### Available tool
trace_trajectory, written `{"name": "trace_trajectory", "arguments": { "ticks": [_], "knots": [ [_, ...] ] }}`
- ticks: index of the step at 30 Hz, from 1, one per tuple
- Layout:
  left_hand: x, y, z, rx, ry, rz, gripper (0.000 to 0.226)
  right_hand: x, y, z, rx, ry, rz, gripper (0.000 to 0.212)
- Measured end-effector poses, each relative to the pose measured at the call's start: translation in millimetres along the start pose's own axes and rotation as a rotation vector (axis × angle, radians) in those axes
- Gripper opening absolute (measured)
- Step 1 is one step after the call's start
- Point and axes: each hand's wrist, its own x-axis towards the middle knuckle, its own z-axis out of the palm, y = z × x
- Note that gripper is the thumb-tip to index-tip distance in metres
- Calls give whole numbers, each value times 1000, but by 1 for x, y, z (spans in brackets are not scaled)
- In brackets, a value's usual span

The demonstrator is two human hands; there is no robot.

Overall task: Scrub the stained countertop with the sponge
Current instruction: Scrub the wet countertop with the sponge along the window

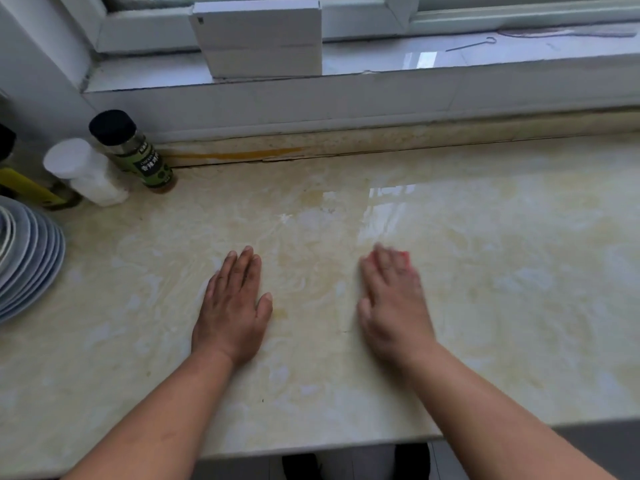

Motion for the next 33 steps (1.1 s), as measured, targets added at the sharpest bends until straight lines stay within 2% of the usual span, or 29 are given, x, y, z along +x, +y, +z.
{"name": "trace_trajectory", "arguments": {
  "ticks": [3,5,8,14,19,24,28,31,33],
  "knots": [
    [1,-1,1,0,0,-3,83,-6,-19,8,-26,-64,-215,67],
    [1,-1,1,-7,-1,-5,84,-1,-4,2,-36,-70,-234,66],
    [0,-1,1,-17,0,-4,84,10,40,-19,-22,-22,-95,70],
    [0,1,0,-19,-1,-5,84,-7,148,-53,-15,177,247,74],
    [-1,1,-2,-15,0,-9,86,-13,124,-39,44,259,314,71],
    [0,2,-2,-14,5,-10,84,-23,34,-3,57,131,61,69],
    [-1,1,-3,-20,12,-1,80,-44,-42,33,41,51,-213,68],
    [-1,1,-4,-36,-2,13,72,-61,-64,47,-19,14,-358,67],
    [0,1,-7,-48,-23,18,72,-74,-59,46,-25,-11,-380,67]
  ]
}}
